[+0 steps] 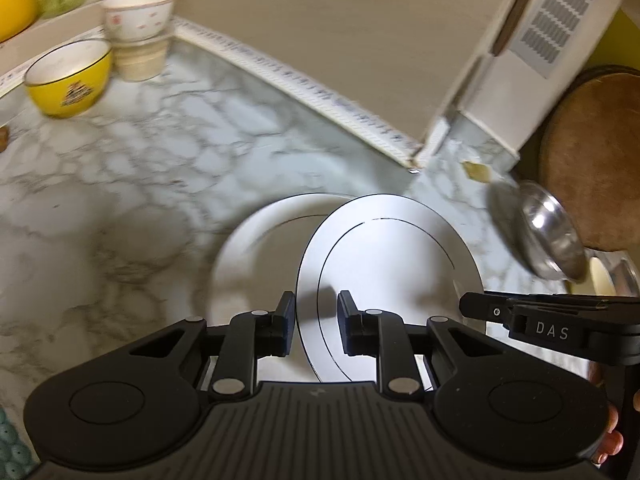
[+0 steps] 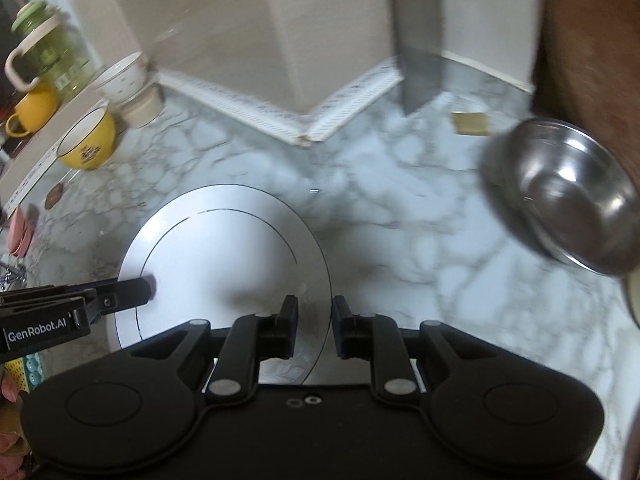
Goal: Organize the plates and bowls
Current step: 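Carry the small plate with the left gripper onto the large white plate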
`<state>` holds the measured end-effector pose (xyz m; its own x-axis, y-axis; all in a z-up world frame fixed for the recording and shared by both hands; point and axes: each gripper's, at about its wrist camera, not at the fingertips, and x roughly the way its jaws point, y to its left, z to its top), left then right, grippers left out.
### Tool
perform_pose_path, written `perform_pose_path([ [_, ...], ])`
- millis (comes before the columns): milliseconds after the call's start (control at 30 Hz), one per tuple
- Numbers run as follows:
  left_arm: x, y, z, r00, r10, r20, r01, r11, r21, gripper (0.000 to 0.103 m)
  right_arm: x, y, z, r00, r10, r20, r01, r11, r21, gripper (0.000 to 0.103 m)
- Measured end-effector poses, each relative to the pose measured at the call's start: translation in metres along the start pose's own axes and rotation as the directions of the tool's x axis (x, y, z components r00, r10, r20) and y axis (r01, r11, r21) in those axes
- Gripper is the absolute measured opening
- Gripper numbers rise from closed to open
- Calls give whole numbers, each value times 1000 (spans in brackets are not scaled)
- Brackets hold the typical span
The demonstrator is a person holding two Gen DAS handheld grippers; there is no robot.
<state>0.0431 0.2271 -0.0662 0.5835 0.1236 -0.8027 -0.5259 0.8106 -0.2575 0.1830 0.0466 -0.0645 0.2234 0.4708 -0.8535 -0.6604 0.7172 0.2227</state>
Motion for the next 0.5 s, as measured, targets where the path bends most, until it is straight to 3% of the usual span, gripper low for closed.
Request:
perform_pose_path([
  [200, 15, 22, -4, 999, 37, -37, -38, 999, -27, 21, 24, 22, 4, 999, 6, -33, -7, 999, -34, 20],
  [500, 24, 22, -3, 997, 54, -47, -54, 999, -7, 21, 40, 25, 4, 998, -3, -61, 1, 999, -39, 20],
])
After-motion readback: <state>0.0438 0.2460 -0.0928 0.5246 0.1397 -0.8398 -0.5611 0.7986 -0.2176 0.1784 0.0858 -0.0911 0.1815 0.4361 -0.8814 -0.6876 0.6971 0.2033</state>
